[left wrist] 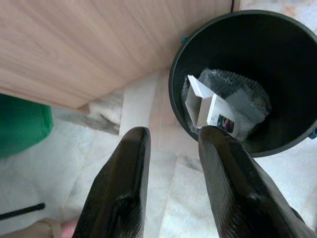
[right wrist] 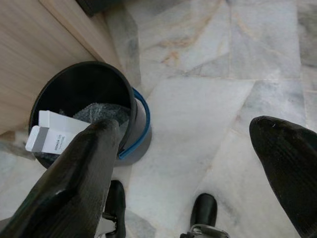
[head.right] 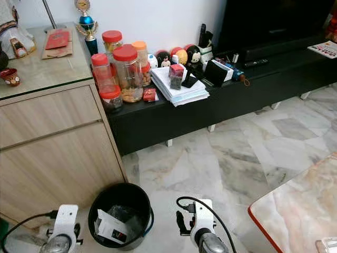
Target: Picking trash to rubbish bin
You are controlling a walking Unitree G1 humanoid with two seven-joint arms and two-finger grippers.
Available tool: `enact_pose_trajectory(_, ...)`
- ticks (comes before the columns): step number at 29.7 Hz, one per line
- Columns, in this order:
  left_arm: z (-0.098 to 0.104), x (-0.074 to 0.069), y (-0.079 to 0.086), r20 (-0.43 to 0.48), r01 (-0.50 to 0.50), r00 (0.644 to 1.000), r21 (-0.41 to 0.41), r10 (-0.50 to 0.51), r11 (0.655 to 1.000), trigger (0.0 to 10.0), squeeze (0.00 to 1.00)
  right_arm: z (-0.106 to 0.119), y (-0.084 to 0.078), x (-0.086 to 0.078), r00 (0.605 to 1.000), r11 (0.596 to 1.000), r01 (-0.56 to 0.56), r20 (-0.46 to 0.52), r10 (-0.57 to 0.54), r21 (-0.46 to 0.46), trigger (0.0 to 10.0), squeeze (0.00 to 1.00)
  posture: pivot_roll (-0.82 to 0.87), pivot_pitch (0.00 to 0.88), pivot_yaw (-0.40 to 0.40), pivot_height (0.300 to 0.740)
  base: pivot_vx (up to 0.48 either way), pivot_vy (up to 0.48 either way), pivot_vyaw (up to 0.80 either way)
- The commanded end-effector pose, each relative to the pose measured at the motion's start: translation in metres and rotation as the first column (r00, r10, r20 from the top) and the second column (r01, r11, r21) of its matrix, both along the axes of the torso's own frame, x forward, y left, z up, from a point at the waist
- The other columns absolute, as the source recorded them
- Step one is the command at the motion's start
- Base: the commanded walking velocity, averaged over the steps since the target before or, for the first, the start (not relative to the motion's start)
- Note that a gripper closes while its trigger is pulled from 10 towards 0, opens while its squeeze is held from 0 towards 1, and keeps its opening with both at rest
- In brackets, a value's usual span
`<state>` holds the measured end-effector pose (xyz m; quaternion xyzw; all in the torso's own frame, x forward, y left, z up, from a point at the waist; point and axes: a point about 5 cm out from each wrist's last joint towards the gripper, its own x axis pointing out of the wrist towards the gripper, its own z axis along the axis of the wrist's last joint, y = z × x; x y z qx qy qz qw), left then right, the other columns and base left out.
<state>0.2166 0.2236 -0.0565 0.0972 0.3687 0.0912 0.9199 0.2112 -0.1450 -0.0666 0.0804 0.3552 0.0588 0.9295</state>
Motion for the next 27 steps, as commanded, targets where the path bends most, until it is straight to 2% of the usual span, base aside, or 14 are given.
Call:
enact_pose_trajectory(1,-0.0004,-0.0004,0.0006,-0.01,0.004,1.0,-0.001,-0.004,1.0,10.0,0.0,-0.0014,-0.0015,-0.0019,1.0,1.0,0.015,-0.012,-0.015,-0.004,10.0,0.0,-0.02,0.045,0.008,0.74,0.0,0.0,0.0)
enact_pose_trajectory(11,-0.0011,-0.0026,0.0027,-0.011,-0.002,1.0,-0.006,0.002,1.0,10.0,0.0,-0.0034,0.0012,-0.005,1.0,1.0,0.004,-0.025,-0.005,-0.014,10.0,0.0,-0.02,0.051,0.007,0.74,0.0,0.0,0.0)
enact_pose_trajectory(27,-0.0006,-0.0012,0.0007,-0.004,0.001,1.0,-0.012,-0.001,1.0,10.0,0.0,-0.0073,-0.0057,-0.0115,0.999,0.999,0.009,-0.051,-0.011,-0.049,10.0,0.0,-0.02,0.054,0.009,0.74,-0.269,0.0,0.0)
